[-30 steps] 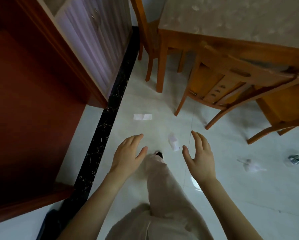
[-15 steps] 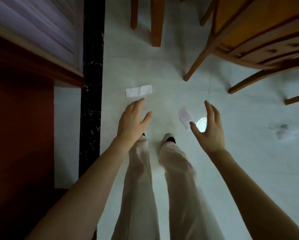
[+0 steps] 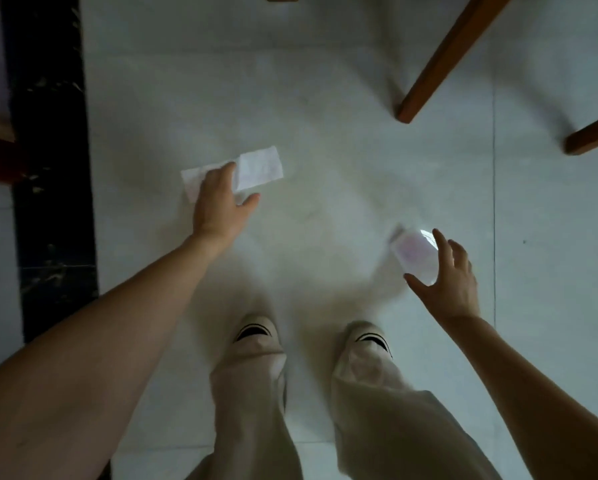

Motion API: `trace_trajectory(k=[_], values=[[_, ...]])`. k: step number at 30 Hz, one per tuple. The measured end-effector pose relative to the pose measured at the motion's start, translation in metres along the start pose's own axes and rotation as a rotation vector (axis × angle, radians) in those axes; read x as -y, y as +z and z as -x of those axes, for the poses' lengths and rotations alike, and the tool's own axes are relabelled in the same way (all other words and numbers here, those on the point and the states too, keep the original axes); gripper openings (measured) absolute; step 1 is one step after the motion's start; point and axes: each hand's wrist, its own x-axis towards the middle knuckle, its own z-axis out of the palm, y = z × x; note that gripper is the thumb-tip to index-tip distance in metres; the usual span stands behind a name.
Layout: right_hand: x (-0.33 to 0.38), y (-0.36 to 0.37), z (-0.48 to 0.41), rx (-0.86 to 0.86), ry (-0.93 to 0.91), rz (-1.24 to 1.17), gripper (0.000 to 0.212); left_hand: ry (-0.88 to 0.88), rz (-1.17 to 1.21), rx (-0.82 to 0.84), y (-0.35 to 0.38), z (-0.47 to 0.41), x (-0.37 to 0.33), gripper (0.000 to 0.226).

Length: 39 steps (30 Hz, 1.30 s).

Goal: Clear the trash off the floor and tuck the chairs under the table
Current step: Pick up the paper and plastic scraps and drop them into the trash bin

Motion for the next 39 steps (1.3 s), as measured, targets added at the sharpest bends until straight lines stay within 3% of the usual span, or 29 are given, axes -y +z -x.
trace_trajectory(k=[5,11,18,23,29,34,39], values=[[-0.013,0.021,-0.008,-0.024,0.033,-0.078,0.082,-0.095,-0.085,-0.083,0.042,-0.028,0.01,0.063],[0.007,0.027,-0.019,-0.134,0.026,-0.204,0.064,-0.056,-0.133,-0.2,0.062,-0.031,-0.002,0.027],[0.077,-0.013,-0.009,-0.108,-0.076,-0.306,0.061,-0.101,0.254,-0.098,0.032,0.005,-0.029,0.018],[0.152,-0.116,0.05,-0.11,-0.15,-0.382,0.06,-0.111,0.405,-0.145,-0.082,0.08,-0.089,0.018],[0.253,-0.316,0.163,-0.12,-0.283,-0.378,0.06,-0.131,0.565,-0.192,-0.299,0.193,-0.189,0.017],[0.33,-0.482,0.261,-0.15,-0.441,-0.408,0.06,-0.037,0.563,-0.34,-0.473,0.283,-0.264,0.017],[0.388,-0.586,0.338,-0.192,-0.661,-0.408,0.06,0.049,0.493,-0.562,-0.602,0.37,-0.307,0.017]])
